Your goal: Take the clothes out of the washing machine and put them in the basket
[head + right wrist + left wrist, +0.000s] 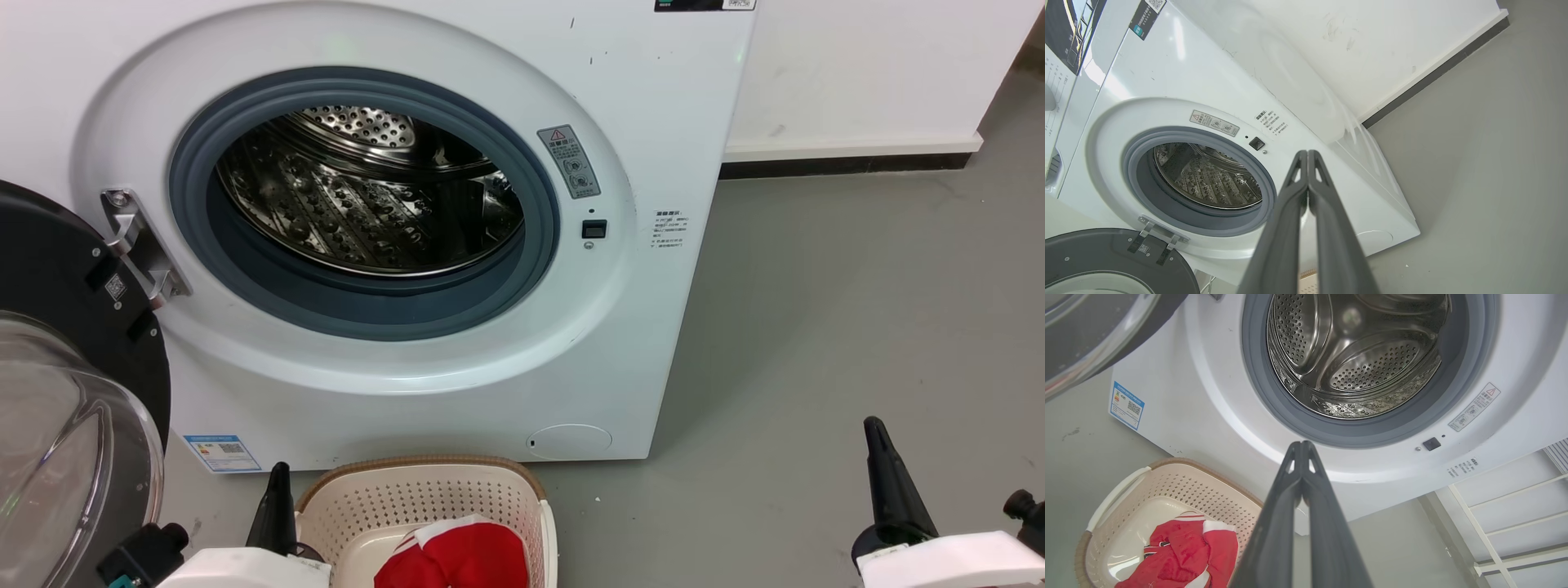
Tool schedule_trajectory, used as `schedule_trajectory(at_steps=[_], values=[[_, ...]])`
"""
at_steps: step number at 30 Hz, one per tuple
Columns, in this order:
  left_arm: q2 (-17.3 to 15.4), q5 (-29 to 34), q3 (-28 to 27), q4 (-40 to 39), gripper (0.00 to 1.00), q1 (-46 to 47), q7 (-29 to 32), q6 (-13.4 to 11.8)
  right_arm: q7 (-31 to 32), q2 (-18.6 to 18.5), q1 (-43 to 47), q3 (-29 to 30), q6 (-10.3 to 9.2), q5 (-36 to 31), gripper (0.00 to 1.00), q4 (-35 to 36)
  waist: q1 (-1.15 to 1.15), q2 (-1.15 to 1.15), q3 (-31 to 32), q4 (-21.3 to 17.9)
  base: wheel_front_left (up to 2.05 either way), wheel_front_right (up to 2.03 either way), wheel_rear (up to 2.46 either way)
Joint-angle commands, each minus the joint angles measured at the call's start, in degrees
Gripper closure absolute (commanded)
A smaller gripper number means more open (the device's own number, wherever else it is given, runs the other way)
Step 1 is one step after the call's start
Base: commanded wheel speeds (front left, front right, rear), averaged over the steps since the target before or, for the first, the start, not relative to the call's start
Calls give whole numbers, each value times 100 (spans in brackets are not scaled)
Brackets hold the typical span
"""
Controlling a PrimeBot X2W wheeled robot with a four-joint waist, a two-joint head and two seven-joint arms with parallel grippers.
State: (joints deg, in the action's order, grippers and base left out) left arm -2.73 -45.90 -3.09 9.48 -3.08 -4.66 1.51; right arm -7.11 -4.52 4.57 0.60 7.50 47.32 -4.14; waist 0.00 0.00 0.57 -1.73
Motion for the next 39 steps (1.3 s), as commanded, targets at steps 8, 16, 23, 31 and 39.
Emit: schedule_trajectory(at_steps=[8,16,23,31,39], values=[[-13,-714,-71,22,100,252,162,108,154,-57,-278,39,0,745,100,-103,0,0,-7,17,0,0,0],[-14,-1203,-107,75,100,342,285,170,269,-63,-377,65,0,1248,100,-211,0,0,-14,32,0,0,0],[-15,-1660,-142,125,100,426,402,227,379,-65,-472,93,0,1722,100,-313,0,0,-20,46,0,0,0],[-16,-2148,-177,180,100,518,518,295,508,-64,-571,128,-1,2211,100,-421,0,0,-27,63,0,0,0],[-18,-2603,-210,231,100,606,631,358,623,-60,-673,162,-1,2673,100,-524,0,0,-34,79,0,0,0]])
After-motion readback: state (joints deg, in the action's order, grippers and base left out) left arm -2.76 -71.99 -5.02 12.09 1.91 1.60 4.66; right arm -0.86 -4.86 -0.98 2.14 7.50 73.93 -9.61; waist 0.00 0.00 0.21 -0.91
